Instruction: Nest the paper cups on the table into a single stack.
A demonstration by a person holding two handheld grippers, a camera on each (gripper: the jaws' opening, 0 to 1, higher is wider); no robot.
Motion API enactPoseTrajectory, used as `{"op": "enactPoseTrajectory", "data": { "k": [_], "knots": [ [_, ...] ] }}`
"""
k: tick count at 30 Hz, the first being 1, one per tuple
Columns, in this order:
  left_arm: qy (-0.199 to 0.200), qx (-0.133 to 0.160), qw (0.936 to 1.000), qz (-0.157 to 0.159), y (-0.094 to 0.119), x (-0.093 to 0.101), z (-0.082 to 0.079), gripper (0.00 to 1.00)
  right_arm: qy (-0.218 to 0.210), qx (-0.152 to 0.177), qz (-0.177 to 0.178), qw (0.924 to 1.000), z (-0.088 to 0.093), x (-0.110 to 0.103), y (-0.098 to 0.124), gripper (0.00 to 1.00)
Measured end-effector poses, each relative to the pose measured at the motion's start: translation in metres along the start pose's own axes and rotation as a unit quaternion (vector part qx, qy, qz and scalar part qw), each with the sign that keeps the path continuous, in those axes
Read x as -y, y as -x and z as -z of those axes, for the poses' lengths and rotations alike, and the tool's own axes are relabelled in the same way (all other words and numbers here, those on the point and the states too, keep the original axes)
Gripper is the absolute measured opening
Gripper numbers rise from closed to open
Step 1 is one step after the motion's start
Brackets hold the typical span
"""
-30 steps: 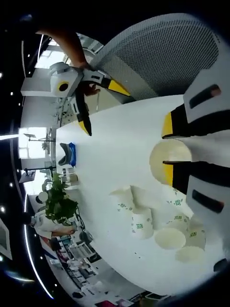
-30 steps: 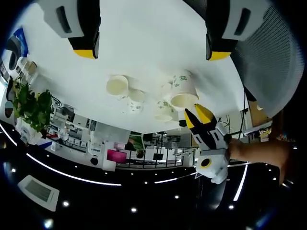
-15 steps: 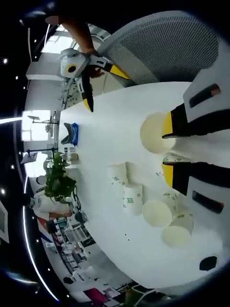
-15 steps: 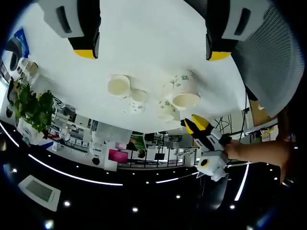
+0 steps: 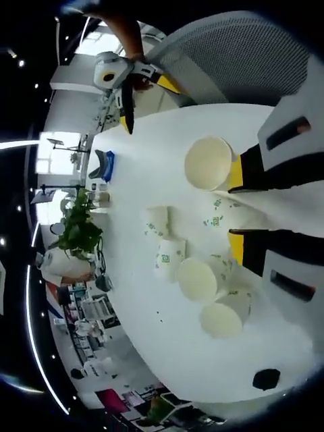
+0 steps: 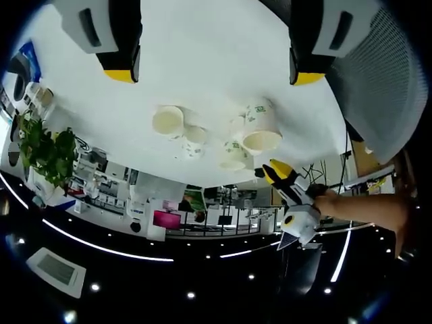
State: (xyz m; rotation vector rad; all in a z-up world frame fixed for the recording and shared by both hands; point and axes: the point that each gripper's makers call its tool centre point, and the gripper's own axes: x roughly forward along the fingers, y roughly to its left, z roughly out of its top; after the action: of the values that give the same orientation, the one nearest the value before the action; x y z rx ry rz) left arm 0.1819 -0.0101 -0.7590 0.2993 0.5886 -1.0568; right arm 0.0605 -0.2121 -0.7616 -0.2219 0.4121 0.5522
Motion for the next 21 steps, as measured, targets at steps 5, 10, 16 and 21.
{"op": "enactPoseTrajectory", "data": {
  "k": [5,10,16,21],
  "knots": [
    [0.025,0.003,0.9997,-0.005,-0.004,-0.002,0.009,0.19,-0.001,0.0,0.0,1.0,-0.001,-0.001,0.0,0.93],
    [0.067,0.019,0.9974,-0.017,-0.006,-0.002,0.008,0.18,-0.002,-0.001,0.001,1.0,0.0,0.0,0.0,0.93],
    [0.118,0.041,0.9921,-0.017,-0.013,0.0,0.01,0.18,-0.001,-0.001,0.002,1.0,-0.001,0.0,0.0,0.93],
    [0.152,0.057,0.9868,-0.007,-0.023,-0.004,0.016,0.17,-0.001,-0.002,0.004,1.0,-0.001,0.0,0.0,0.93]
  ]
}}
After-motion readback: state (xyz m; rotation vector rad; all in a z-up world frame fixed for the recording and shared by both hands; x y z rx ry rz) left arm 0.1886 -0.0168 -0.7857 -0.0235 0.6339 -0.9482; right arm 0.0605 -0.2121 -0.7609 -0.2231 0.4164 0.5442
